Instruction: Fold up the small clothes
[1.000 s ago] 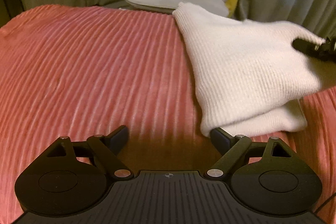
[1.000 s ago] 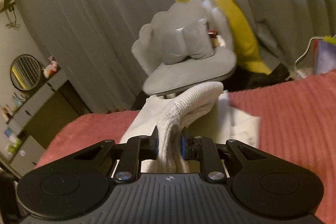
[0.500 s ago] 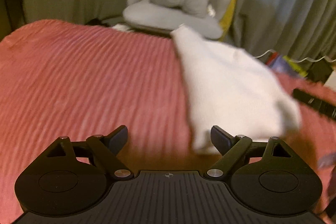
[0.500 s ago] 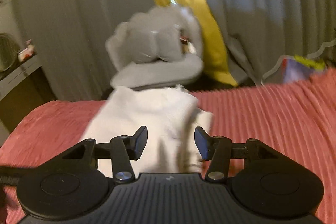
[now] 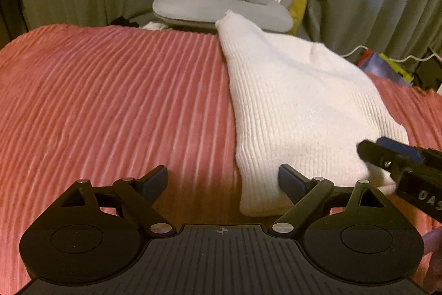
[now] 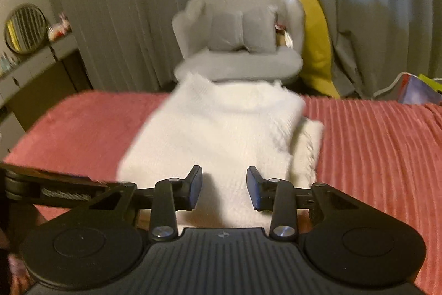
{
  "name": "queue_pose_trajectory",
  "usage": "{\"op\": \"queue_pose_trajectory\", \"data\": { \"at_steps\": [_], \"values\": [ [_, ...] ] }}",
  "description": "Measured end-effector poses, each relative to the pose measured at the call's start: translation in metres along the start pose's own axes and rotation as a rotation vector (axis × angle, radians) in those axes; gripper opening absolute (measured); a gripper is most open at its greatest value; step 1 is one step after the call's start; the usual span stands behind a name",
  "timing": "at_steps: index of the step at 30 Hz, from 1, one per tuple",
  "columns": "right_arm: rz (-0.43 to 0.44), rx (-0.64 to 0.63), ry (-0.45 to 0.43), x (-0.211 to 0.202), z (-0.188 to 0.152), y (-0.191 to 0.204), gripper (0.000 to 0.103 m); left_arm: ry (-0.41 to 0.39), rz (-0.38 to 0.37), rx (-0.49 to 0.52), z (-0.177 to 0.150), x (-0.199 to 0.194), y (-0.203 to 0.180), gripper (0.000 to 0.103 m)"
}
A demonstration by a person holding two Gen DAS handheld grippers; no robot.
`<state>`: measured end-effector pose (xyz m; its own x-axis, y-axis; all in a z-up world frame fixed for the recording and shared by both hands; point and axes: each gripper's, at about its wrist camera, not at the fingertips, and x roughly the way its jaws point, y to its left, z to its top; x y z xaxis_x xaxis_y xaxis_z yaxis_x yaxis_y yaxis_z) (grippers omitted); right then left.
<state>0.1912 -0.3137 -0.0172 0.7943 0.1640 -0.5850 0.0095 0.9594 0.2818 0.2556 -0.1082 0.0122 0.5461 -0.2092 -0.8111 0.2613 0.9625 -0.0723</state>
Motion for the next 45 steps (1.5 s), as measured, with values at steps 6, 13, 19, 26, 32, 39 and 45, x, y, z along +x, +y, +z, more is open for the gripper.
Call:
{"op": "queue_pose_trajectory", "data": {
  "at_steps": [6, 13, 19, 26, 32, 39, 45],
  "values": [
    [-0.036, -0.009, 0.074, 0.011, -0.022, -0.012, 0.032, 0.012, 0.011, 0.020, -0.004, 0.013, 0.001, 0.094],
    [-0.027, -0.004, 0.079, 0.005, -0.015, -0.008, 0.032, 0.004, -0.007, 0.043, -0.001, -0.004, 0.008, 0.092],
    [0.021, 0.049, 0.009, -0.011, 0.003, -0.016, 0.037, -0.111, 0.016, 0.034, 0.016, -0.029, 0.025, 0.092],
    [-0.030, 0.019, -0.031, 0.023, 0.040, -0.005, 0.037, -0.098, -0.040, -0.033, 0.052, 0.001, 0.010, 0.092],
    [-0.119, -0.029, 0.031, 0.065, 0.043, -0.013, 0.037, -0.054, -0.007, 0.058, 0.053, 0.039, -0.009, 0.096],
    [-0.093, -0.042, 0.029, 0.068, 0.034, -0.021, 0.037, -0.062, -0.085, 0.007, 0.052, 0.038, 0.003, 0.093],
    [-0.032, 0.167, -0.064, 0.022, 0.033, -0.055, 0.064, -0.023, -0.167, -0.095, 0.061, 0.040, 0.023, 0.093]
  ]
}}
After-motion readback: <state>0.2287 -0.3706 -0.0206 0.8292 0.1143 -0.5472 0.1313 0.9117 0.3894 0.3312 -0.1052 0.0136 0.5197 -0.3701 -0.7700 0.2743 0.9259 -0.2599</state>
